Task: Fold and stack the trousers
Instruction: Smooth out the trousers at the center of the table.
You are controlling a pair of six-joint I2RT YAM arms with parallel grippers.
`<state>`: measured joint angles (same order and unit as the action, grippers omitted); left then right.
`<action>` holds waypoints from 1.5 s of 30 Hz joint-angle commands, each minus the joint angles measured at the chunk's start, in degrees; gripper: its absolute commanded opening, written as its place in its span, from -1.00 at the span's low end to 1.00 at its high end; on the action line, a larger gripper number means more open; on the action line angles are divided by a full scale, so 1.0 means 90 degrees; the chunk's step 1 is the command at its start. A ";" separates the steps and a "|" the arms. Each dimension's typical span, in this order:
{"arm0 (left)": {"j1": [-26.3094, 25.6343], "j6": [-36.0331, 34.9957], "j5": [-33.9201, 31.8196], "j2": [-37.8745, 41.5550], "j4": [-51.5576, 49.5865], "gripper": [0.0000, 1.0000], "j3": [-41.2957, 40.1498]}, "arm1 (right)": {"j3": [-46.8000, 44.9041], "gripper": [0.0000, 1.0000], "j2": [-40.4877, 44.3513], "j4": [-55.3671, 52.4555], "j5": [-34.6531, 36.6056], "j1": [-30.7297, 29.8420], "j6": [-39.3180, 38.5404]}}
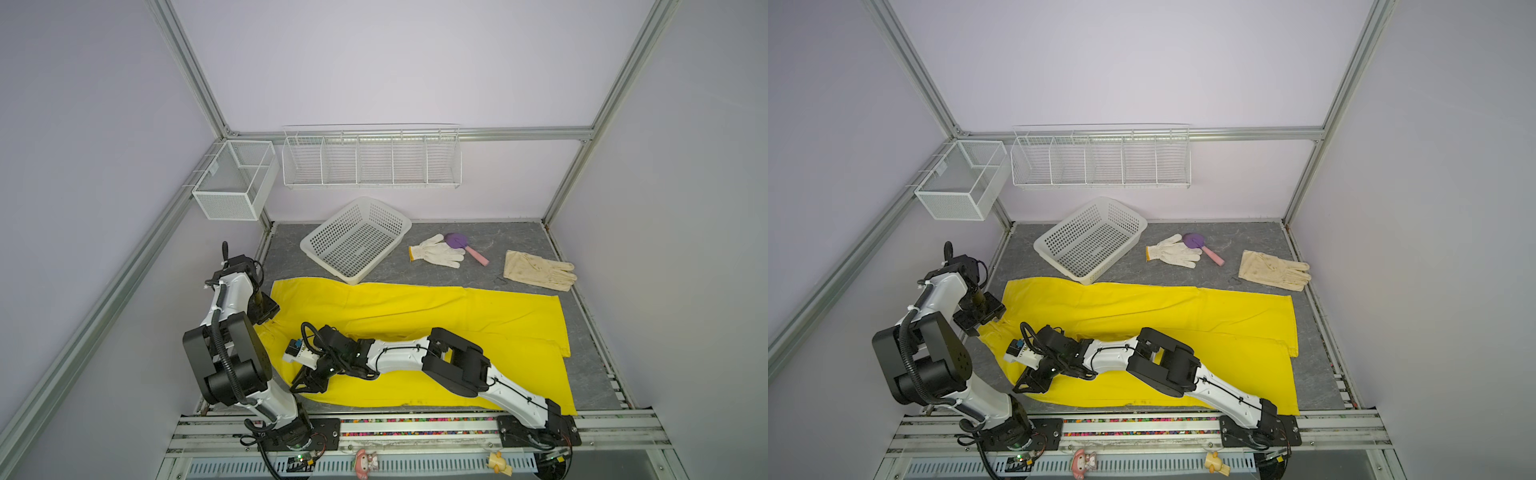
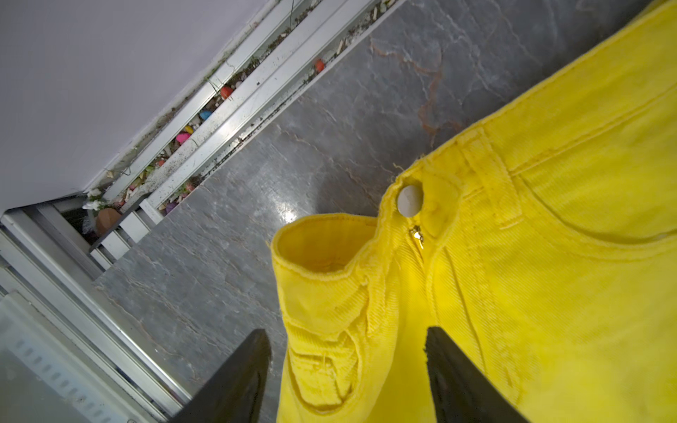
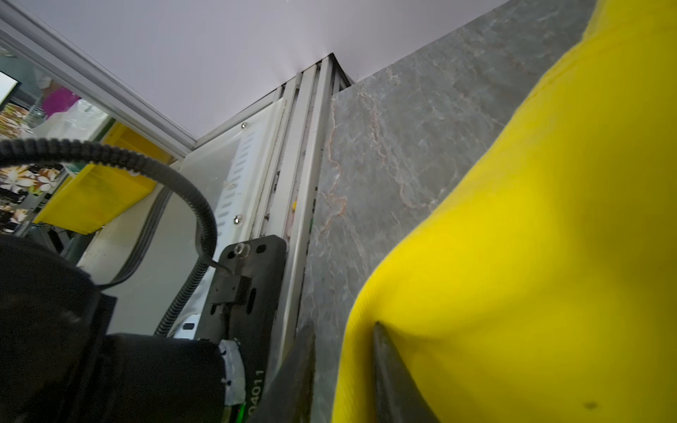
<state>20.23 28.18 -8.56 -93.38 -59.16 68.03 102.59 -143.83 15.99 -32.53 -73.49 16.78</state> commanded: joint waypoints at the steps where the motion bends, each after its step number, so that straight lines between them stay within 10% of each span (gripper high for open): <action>1: 0.0065 0.0206 0.0086 0.0014 0.0113 0.32 -0.0371 | -0.0390 -0.36 0.0212 0.0679 -0.0451 0.0081 0.0417; 20: 0.0965 0.0309 -0.0767 0.0190 0.0747 -0.05 -0.1694 | -0.2381 0.04 0.2328 -0.0245 0.0811 0.1676 -0.0054; 31: 0.0923 -0.0308 0.0017 -0.0269 0.1011 -0.82 -0.1100 | -0.1890 0.09 0.1960 -0.2285 0.2482 0.1971 -0.1081; 45: -0.0476 -0.0075 -0.0607 -0.0614 0.0093 -0.52 0.0306 | -0.2079 0.09 0.2007 -0.2810 0.2827 0.2317 -0.1397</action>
<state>17.21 26.81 -14.02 -96.36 -57.34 68.93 85.52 -126.13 -4.51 -8.19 -53.17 5.69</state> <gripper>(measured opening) 0.223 0.547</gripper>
